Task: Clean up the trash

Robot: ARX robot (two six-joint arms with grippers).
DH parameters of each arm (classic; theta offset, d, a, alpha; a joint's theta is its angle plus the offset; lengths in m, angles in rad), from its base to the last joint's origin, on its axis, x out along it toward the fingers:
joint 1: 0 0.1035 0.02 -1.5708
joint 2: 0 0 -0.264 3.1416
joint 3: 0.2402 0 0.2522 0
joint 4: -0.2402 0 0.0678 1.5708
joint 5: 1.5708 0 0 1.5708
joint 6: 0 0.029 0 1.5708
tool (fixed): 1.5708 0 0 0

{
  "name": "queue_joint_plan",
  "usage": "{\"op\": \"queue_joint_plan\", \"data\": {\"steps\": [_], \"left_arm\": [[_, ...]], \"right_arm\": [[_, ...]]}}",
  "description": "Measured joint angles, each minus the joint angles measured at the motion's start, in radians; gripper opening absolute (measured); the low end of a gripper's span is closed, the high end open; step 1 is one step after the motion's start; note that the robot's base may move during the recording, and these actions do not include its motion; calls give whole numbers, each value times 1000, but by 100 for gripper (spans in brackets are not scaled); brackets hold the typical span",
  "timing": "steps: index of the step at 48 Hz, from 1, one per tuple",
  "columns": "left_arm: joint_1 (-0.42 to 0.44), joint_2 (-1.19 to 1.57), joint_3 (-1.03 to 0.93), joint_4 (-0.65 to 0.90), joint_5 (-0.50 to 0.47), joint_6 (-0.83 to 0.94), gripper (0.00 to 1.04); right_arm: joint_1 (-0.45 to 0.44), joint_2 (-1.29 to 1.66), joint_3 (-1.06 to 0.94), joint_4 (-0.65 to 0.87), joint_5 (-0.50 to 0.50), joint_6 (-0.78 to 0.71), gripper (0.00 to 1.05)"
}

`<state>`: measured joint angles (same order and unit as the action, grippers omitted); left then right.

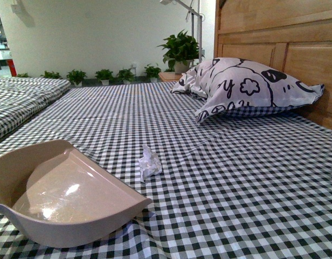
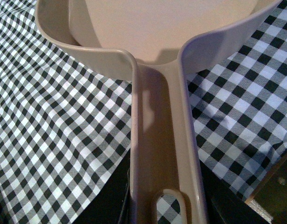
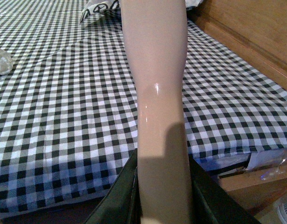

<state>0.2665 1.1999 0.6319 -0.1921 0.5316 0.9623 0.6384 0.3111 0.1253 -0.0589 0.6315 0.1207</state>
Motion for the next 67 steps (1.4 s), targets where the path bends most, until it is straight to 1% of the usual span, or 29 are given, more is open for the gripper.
{"op": "queue_joint_plan", "data": {"steps": [9, 28, 32, 35, 38, 42, 46, 48, 51, 56, 59, 67], "left_arm": [[-21, 15, -29, 43, -9, 6, 27], [-36, 17, -49, 34, -15, 21, 27], [-36, 17, -49, 34, -15, 21, 27], [-36, 17, -49, 34, -15, 21, 27], [-36, 17, -49, 34, -15, 22, 27], [-37, 17, -49, 34, -15, 22, 27], [-37, 17, -49, 34, -15, 22, 27], [-37, 17, -49, 34, -15, 22, 27], [-37, 17, -49, 34, -15, 22, 27], [-37, 17, -49, 34, -15, 22, 27], [-37, 17, -49, 34, -15, 22, 27], [-37, 17, -49, 34, -15, 22, 27]], "right_arm": [[0, 0, -2, -2, 0, 7, 20], [-4, 2, -2, -9, -6, 15, 20], [-19, -3, -2, -32, -21, 18, 20], [-48, -9, -1, -55, -42, 19, 20], [-100, 29, 11, -17, -103, 16, 20], [-181, 161, 61, 103, -193, 1, 20], [-225, 340, 148, 232, -269, -11, 20], [-228, 438, 201, 288, -298, -16, 20], [-225, 535, 258, 334, -321, -27, 20], [-198, 789, 417, 415, -359, -48, 20], [-183, 936, 510, 419, -369, -60, 20], [-157, 1186, 700, 412, -390, -90, 20]]}}
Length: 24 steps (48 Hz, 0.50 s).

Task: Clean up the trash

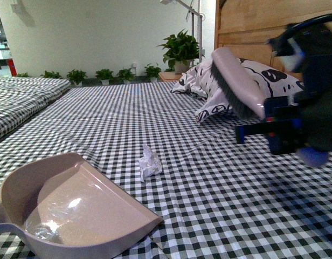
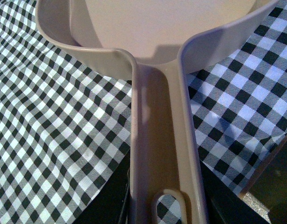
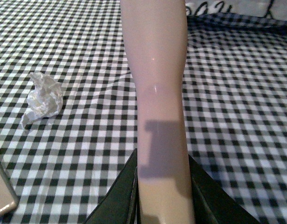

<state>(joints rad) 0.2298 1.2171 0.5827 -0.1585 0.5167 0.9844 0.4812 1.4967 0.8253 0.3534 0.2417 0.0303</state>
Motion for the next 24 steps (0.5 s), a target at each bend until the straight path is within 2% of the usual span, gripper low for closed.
{"op": "queue_joint_plan", "data": {"steps": [10, 24], "left_arm": [[0, 0, 0, 0, 0, 0, 27], [0, 0, 0, 0, 0, 0, 27]], "right_arm": [[20, 371, 343, -90, -3, -26, 20], [45, 699, 706, -224, 2, -51, 20]]}}
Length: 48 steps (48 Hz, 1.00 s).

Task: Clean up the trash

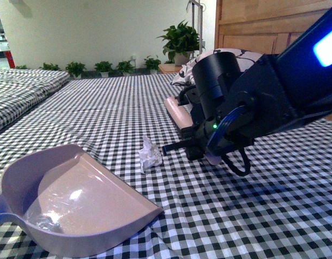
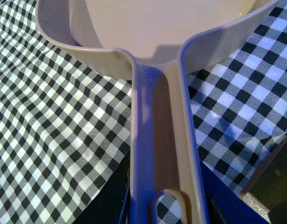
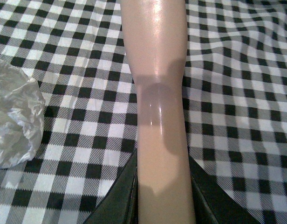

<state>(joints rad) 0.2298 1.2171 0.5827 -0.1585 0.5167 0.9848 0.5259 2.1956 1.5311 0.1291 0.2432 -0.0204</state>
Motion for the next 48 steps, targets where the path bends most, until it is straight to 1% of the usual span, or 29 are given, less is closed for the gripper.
{"op": "queue_joint_plan", "data": {"steps": [5, 11, 16, 20, 24, 38, 48], "left_arm": [[0, 0, 0, 0, 0, 0, 27], [0, 0, 0, 0, 0, 0, 27], [0, 0, 0, 0, 0, 0, 27], [0, 0, 0, 0, 0, 0, 27], [0, 0, 0, 0, 0, 0, 27], [0, 0, 0, 0, 0, 1, 27], [0, 0, 0, 0, 0, 2, 27]], "right_arm": [[6, 79, 96, -46, -3, -8, 20], [12, 114, 151, -106, -28, -24, 20], [14, 115, 159, -157, -72, -37, 20], [10, 103, 158, -200, -126, -58, 20], [-1, 77, 139, -225, -170, -78, 20], [-27, -21, 44, -278, -276, -151, 20], [-39, -156, -94, -295, -395, -191, 20]]}}
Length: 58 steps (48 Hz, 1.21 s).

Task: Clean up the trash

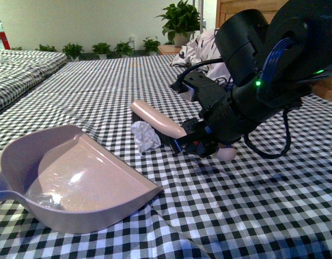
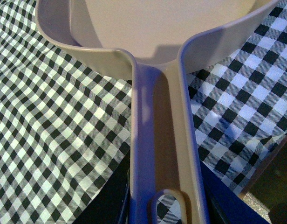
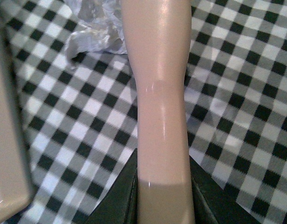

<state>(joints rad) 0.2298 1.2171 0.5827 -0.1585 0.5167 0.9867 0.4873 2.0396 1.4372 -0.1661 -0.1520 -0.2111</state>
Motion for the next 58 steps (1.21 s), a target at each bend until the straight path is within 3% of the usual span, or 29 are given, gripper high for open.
{"op": "queue_joint_plan", "data": {"steps": [16, 31, 48, 58], "left_arm": [[0, 0, 0, 0, 0, 1, 27], [0, 0, 0, 0, 0, 1, 27], [0, 0, 0, 0, 0, 1, 27], [0, 0, 0, 0, 0, 2, 27]], "right_arm": [[29, -272, -265, -13, -149, -11, 20], [18, -464, -404, 3, -211, 13, 20], [-41, -517, -399, 48, -198, 55, 20], [-55, -470, -438, 126, -87, -8, 20]]}}
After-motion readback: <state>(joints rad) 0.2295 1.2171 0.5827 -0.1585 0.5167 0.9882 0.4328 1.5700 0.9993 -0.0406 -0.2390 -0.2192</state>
